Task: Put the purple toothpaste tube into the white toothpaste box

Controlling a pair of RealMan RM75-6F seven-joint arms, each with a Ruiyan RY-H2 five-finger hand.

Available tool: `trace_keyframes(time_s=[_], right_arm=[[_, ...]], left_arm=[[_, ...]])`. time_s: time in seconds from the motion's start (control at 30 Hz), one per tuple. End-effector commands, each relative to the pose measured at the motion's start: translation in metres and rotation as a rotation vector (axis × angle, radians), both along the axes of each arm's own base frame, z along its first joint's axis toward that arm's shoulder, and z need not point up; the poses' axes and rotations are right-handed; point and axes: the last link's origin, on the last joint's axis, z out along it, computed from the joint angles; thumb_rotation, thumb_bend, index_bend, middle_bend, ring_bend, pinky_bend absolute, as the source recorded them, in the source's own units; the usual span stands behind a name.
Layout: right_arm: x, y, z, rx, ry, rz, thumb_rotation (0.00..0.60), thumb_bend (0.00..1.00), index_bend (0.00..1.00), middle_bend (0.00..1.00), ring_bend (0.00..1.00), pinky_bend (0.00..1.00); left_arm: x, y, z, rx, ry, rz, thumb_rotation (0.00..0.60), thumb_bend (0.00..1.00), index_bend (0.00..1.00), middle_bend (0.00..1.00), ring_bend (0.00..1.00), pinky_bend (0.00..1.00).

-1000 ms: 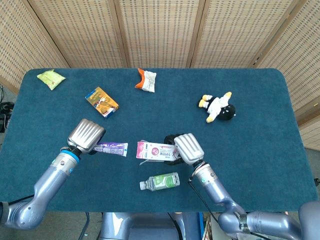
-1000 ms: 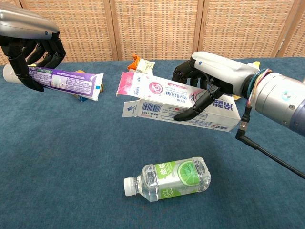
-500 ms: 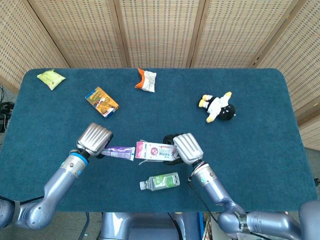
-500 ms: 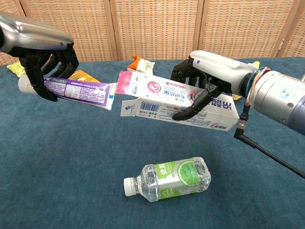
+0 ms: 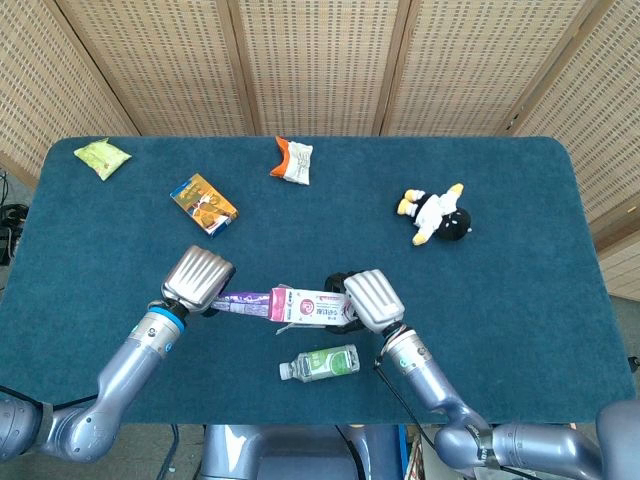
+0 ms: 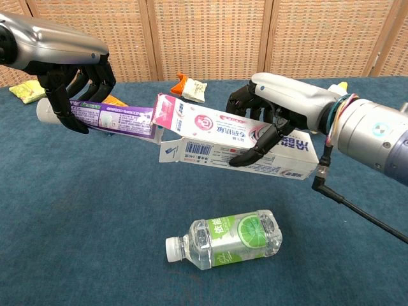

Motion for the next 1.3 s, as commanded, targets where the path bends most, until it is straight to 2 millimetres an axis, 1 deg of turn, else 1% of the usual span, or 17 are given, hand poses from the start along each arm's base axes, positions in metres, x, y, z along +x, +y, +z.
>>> trace_keyframes(time_s=[0.03,0.33,0.7,1.0,1.3], right_arm=[[0.001,0.0,0.0,0.001,0.002,0.002,0.6,0.04,0.71,0.65,0.55,0.61],[0.004,0.002,-0.003,0.01,0.005,0.005,0.6,0.04,0.71,0.65,0.55,0.61],[0.006,0.004,-0.004,0.015,-0.001,0.006,0.6,0.04,0.71,0.65,0.55,0.61],[0.008,0.005,-0.005,0.02,-0.006,0.009,0.6,0.04,0.71,0.65,0.55,0.61],[0.011,0.005,-0.005,0.025,-0.016,0.009,0.6,0.04,0.71,0.65,0.55,0.61]], left_arm=[[0.002,-0.001,-0.003,-0.005,-0.001,-0.004,0.6,0.28,0.81,0.7,0.6,0.55],[0.01,-0.003,-0.013,0.003,-0.003,-0.019,0.6,0.3,0.82,0.71,0.61,0.57],[0.022,-0.008,-0.02,0.034,0.0,-0.042,0.6,0.32,0.82,0.73,0.62,0.58],[0.031,-0.016,-0.033,0.004,-0.007,-0.059,0.6,0.32,0.83,0.73,0.62,0.58],[0.038,-0.02,-0.044,0.02,-0.024,-0.087,0.6,0.32,0.83,0.73,0.62,0.58]])
